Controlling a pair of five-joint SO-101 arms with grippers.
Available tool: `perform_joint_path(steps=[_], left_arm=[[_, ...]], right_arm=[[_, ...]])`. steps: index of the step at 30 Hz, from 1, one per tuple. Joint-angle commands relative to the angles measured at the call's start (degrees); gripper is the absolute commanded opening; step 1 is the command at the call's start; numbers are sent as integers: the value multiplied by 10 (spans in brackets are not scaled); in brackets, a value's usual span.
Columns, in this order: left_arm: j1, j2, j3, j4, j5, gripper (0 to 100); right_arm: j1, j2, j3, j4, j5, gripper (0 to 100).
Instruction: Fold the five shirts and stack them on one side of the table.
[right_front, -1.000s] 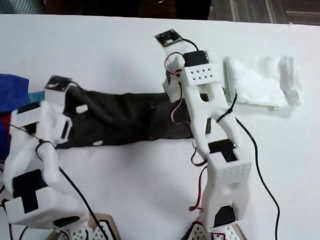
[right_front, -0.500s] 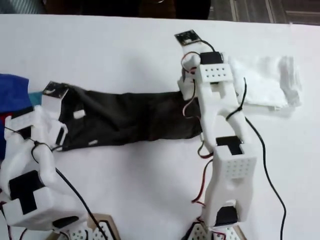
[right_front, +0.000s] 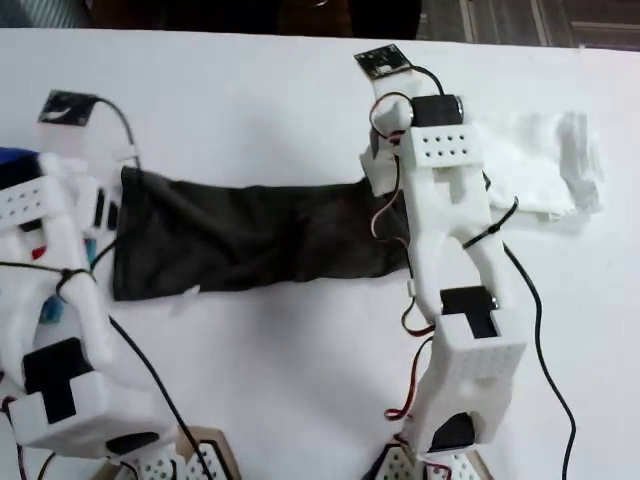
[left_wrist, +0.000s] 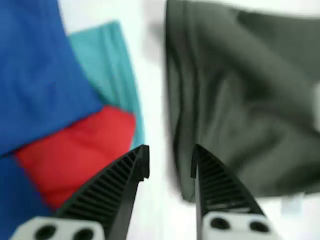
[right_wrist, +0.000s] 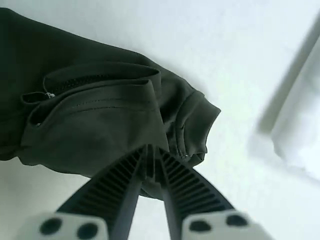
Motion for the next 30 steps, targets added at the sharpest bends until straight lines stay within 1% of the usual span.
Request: perform_joint_path(steps=[1,5,9,11,13,16,22,25,27,30], left_arm=[[44,40,5,-62,34,159],[40,138,4,-125,56,159],[-4,188,3,-167,55,159],[-22,193,-11,-165,55,159],[-34,193,-32,-148,55,159],[-38,191,-73,-94,55,159],[-18,193,-162,23,56,161],[-10,194,-182,71,56,162],[-10,196,-177,84,56,163],[-10,209,-165,78,60,167]], right_arm=[[4,-43,-4,4,4,18],[3,-43,-3,5,4,18],[6,-42,-3,15,4,18],[6,-39,-3,19,4,18],[6,-39,-3,19,4,18],[6,-39,-3,16,4,18],[5,-40,-4,15,4,18],[6,-43,-4,17,4,18],[6,-44,-4,19,4,18],[6,-44,-4,20,4,18]])
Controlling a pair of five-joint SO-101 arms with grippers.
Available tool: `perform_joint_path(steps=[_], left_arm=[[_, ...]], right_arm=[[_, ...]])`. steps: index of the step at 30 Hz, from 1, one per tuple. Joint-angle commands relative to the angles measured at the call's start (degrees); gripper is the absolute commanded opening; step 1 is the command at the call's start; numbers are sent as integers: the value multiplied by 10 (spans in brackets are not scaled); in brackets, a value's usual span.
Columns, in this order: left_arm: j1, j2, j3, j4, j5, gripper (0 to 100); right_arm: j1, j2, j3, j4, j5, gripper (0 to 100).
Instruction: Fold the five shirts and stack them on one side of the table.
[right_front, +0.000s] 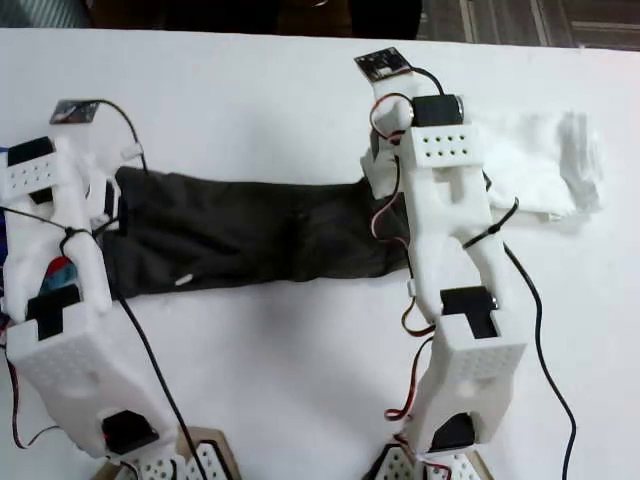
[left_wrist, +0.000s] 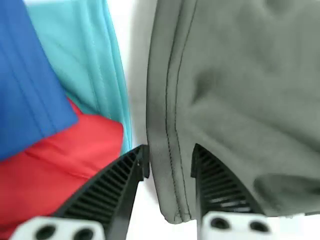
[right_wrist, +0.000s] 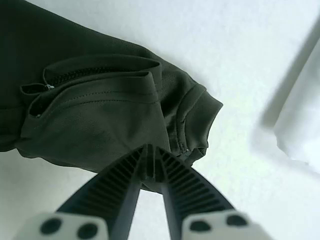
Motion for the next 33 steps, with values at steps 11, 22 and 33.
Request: perform_joint_path(steps=[11,22,33], left_arm=[[10,155,-89,21,97,275],[55,342,-334,225,110,275],[82,389,-401,254,106,30]], right_arm=[[6,-44,-5,6,4,18],[6,-44,-6,6,4,18],[49,-204,40,74,69,18]])
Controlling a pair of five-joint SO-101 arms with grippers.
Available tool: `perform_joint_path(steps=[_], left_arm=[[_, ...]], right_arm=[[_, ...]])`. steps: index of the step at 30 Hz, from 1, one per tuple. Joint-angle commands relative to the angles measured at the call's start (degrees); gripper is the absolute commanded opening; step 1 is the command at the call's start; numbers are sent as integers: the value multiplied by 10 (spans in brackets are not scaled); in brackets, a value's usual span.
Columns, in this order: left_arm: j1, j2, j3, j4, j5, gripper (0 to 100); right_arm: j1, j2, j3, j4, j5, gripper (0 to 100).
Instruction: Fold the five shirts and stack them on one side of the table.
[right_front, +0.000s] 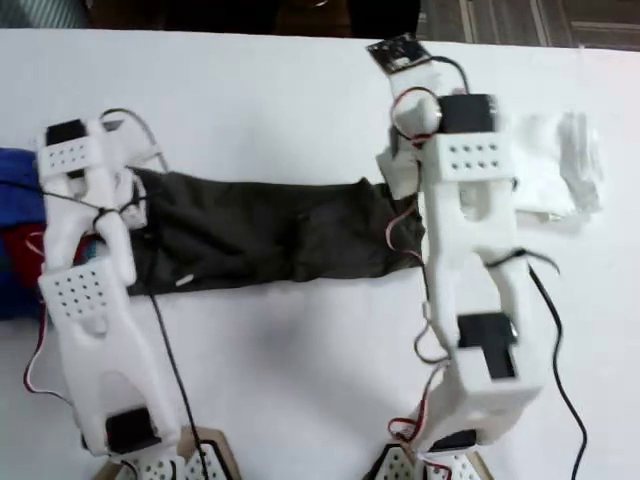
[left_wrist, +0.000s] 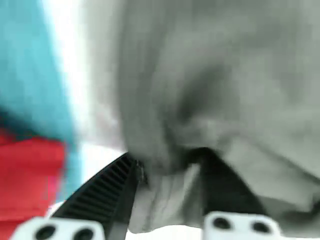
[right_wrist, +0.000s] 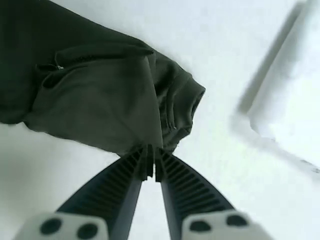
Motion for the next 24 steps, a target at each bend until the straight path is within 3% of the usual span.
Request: perform_joint_path(steps=[1,8,13,16,24], left_arm=[[16,19,-1,9,0,38],[12,19,-1,10,1,26],[-17,-47,48,11,-1,26],[-34,-130,110,10,-33,26],[-142,-317,221,8,-139,26]], right_arm=[[36,-96,44,11,17,18],[106,-236,300,-90,39,18],[131,-362,581,-272,60,18],[185,-400,711,-411,27,18],[235,-363,833,-511,25,18]])
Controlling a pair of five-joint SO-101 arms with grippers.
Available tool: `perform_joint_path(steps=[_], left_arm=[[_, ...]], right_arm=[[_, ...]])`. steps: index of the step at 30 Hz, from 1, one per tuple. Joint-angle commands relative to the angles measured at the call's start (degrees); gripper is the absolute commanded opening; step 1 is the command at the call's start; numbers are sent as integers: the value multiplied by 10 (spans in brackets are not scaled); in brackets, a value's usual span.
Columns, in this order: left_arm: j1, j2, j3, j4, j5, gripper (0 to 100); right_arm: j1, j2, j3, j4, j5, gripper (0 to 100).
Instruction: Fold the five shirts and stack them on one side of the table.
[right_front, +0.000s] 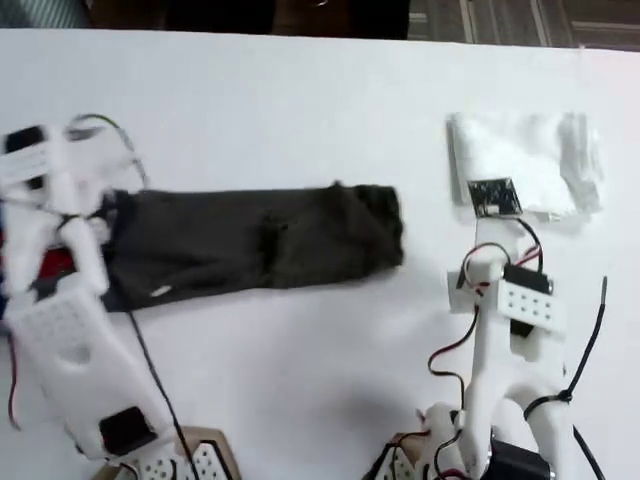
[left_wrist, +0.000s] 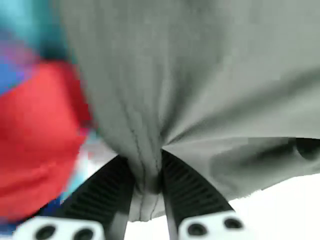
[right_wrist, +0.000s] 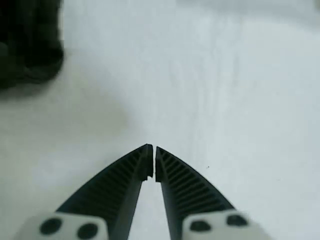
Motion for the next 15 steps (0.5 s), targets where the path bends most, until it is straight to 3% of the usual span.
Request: perform_joint_path(steps=[1,6,15], left_arm=[[-38,-74,17,6,-35,26],[2,-82,73,7,-32,26],[156,-221,102,8,69,26]], right_arm=[[12,8,25,-51,4,18],[13,23,84,-139,-1,18],[11,12,91,-145,-1,18]])
